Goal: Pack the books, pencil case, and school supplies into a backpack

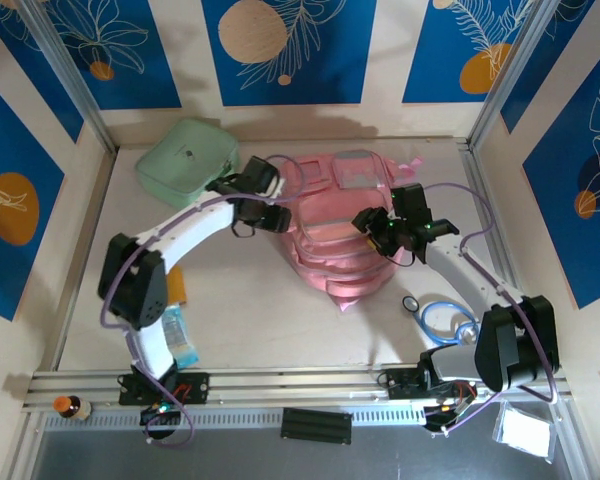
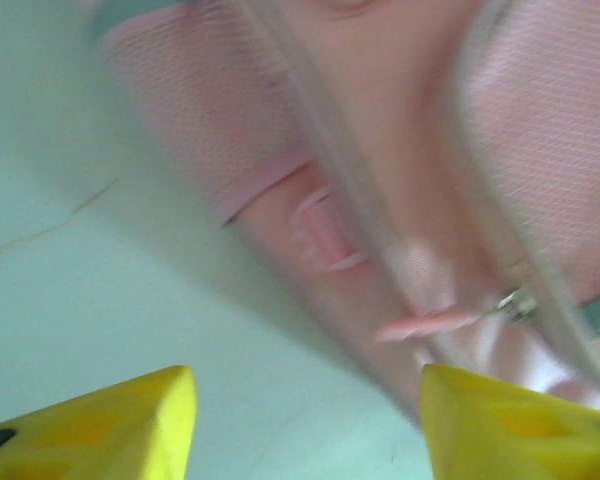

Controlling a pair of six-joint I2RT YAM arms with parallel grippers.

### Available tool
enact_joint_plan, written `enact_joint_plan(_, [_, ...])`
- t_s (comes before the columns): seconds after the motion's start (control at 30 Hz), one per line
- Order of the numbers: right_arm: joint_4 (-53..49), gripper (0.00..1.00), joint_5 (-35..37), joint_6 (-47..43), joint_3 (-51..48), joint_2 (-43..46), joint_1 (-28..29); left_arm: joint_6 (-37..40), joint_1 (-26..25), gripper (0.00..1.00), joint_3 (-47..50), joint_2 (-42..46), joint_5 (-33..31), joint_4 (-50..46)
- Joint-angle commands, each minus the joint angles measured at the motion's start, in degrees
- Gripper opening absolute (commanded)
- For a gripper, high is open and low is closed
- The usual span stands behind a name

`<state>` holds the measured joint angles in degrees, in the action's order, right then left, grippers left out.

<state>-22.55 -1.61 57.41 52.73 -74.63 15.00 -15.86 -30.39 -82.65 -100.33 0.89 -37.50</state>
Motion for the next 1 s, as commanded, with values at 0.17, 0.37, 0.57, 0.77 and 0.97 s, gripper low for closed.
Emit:
enact_joint_plan(0.17, [-2.3,0.67,4.8,-11.6,6.4,2.9,4.5,-13.7,13.4,0.8,21.4,16.4,-8.6,0.8])
enact_joint_plan(0.37, [-2.1,0.68,5.3,-12.5,8.9,0.4,7.6,-15.7,19.9,0.77,30.6,19.3,-14.3,-3.6])
enact_joint_plan(0.57, [-2.0,0.68,5.6,-11.1,10.1,-2.0,9.4,-13.9,20.0,0.57,30.1,15.1,-18.6,-8.4])
enact_joint_plan(0.77, [-2.1,0.67,6.3,-10.9,10.7,-2.4,10.4,-13.1,20.0,0.45,26.5,8.8,-24.0,-12.1])
enact_joint_plan(0.97, [-2.5,0.67,7.0,-11.1,10.7,-1.8,10.7,-11.6,20.0,0.41,23.8,4.0,-25.7,-13.0])
